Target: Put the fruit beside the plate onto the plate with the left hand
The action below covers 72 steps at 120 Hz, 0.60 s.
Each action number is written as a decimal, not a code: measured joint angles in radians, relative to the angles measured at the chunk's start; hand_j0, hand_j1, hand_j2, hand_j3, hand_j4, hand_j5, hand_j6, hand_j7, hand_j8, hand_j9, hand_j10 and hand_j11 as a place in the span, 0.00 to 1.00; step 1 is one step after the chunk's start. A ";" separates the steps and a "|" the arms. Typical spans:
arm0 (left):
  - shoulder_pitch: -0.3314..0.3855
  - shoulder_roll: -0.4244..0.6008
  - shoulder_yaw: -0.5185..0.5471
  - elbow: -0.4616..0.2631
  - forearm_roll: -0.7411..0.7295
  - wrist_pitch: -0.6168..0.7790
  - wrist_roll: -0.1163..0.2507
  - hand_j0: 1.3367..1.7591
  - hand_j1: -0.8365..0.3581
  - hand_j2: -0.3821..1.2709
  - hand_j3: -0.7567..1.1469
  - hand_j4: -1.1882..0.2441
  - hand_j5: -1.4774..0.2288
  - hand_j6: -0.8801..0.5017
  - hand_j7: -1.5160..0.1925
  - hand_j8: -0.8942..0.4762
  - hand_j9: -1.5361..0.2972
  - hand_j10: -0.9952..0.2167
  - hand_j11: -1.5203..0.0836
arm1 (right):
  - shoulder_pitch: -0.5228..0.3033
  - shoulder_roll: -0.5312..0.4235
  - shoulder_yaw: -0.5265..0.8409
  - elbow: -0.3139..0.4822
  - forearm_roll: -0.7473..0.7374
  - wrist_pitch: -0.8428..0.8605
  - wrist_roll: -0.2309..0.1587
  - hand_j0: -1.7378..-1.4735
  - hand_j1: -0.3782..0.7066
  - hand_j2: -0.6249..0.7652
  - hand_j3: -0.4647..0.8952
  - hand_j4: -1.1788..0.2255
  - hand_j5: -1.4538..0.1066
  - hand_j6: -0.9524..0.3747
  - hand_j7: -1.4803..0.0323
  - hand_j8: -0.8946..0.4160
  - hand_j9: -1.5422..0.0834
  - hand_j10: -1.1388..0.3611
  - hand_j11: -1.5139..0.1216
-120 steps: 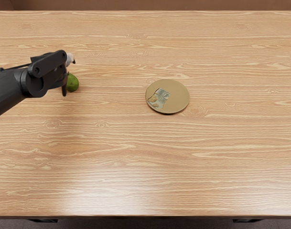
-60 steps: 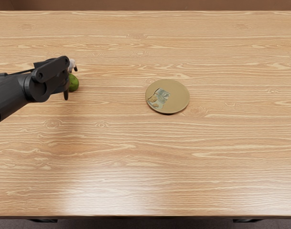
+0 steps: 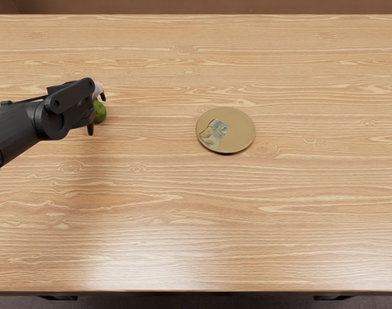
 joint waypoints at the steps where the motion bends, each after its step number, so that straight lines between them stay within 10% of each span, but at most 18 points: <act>1: 0.000 0.000 0.000 0.000 0.000 0.000 0.000 0.76 0.70 0.27 0.40 0.62 0.64 0.42 0.66 0.44 0.63 0.58 0.71 | 0.000 0.000 0.000 0.000 0.000 0.000 0.000 0.30 0.06 0.44 0.34 0.82 0.90 0.69 0.95 0.66 0.92 0.74 0.90; 72: 0.002 0.000 0.002 0.001 -0.016 0.000 0.001 0.76 0.59 0.28 0.40 0.54 0.56 0.40 0.58 0.36 0.55 0.48 0.62 | 0.000 0.000 0.009 0.000 0.000 0.000 0.000 0.30 0.06 0.44 0.34 0.82 0.90 0.69 0.95 0.66 0.92 0.74 0.90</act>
